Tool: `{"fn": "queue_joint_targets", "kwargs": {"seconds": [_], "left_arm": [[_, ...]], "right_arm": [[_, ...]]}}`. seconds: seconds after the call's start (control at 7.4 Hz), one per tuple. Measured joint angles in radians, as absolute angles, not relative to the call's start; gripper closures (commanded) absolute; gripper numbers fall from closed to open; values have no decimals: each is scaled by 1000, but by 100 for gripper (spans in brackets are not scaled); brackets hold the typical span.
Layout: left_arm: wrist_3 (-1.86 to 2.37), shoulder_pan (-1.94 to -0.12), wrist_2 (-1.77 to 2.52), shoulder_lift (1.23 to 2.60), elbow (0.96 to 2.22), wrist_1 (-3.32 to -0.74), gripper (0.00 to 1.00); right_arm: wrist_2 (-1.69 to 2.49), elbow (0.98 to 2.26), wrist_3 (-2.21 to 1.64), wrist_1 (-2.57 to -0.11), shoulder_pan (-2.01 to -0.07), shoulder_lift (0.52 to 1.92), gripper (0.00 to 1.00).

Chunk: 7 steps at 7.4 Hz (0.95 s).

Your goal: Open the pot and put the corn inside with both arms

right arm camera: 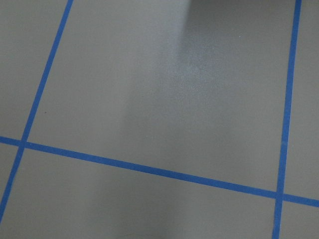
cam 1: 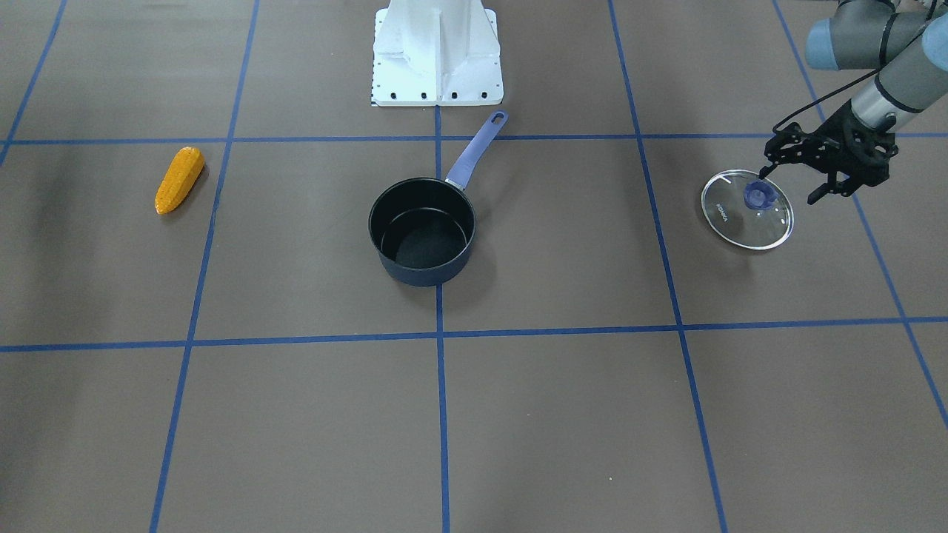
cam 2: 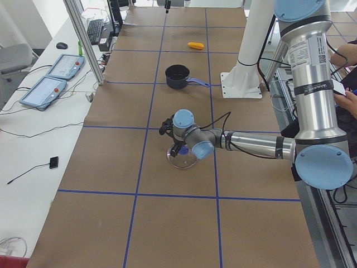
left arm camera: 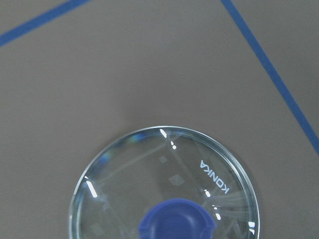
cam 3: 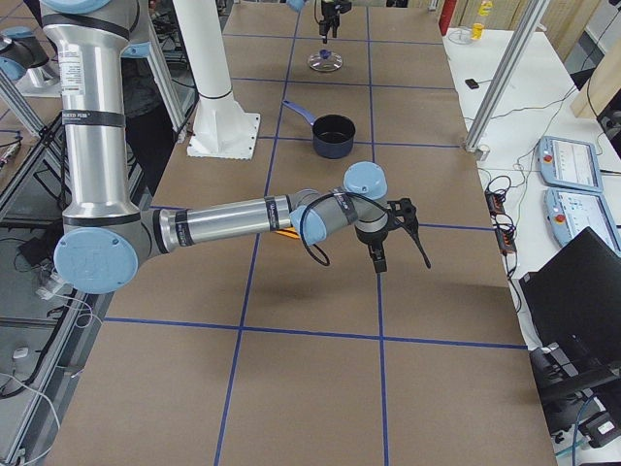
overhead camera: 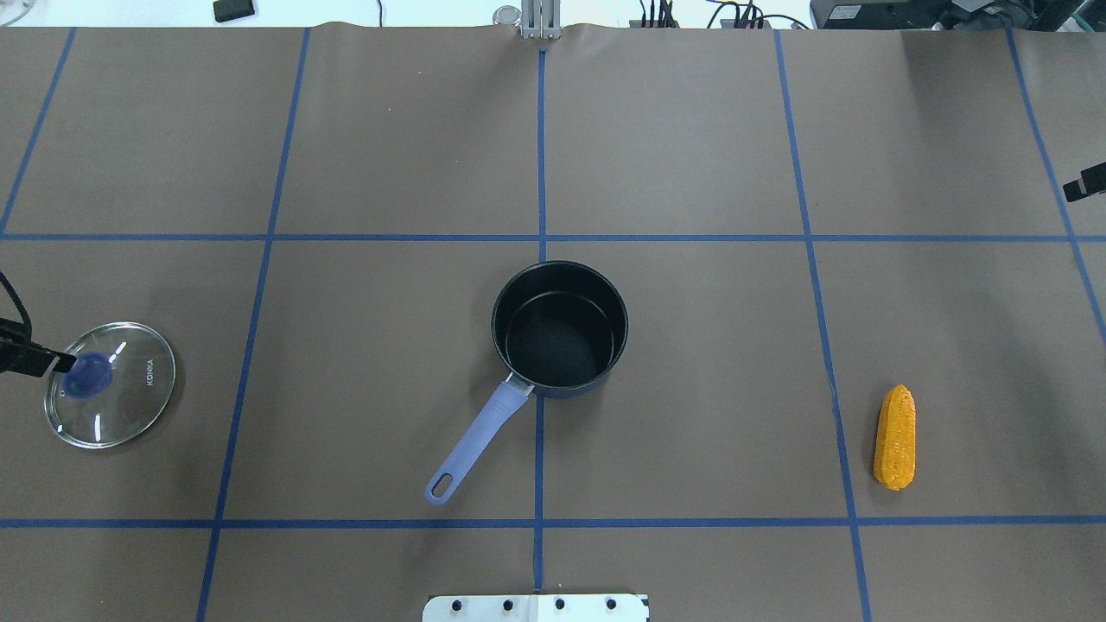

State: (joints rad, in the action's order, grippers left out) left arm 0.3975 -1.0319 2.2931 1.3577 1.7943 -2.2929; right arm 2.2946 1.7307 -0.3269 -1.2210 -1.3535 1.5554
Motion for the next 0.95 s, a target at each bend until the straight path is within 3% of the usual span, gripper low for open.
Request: {"fn": "queue_joint_targets", "kwargs": {"seconds": [0.27, 0.68, 0.95], "left_arm": [[292, -1164, 2302, 1358, 1819, -2148, 1], [-238, -1515, 2304, 1420, 1832, -1694, 1], [-366, -1591, 2304, 1420, 1828, -1609, 1]], "right_arm": [[2297, 1740, -347, -1220, -1347, 1555, 0], [2290, 1793, -501, -1176, -1282, 1570, 0], [2203, 1852, -690, -1082, -1158, 1629, 0]]}}
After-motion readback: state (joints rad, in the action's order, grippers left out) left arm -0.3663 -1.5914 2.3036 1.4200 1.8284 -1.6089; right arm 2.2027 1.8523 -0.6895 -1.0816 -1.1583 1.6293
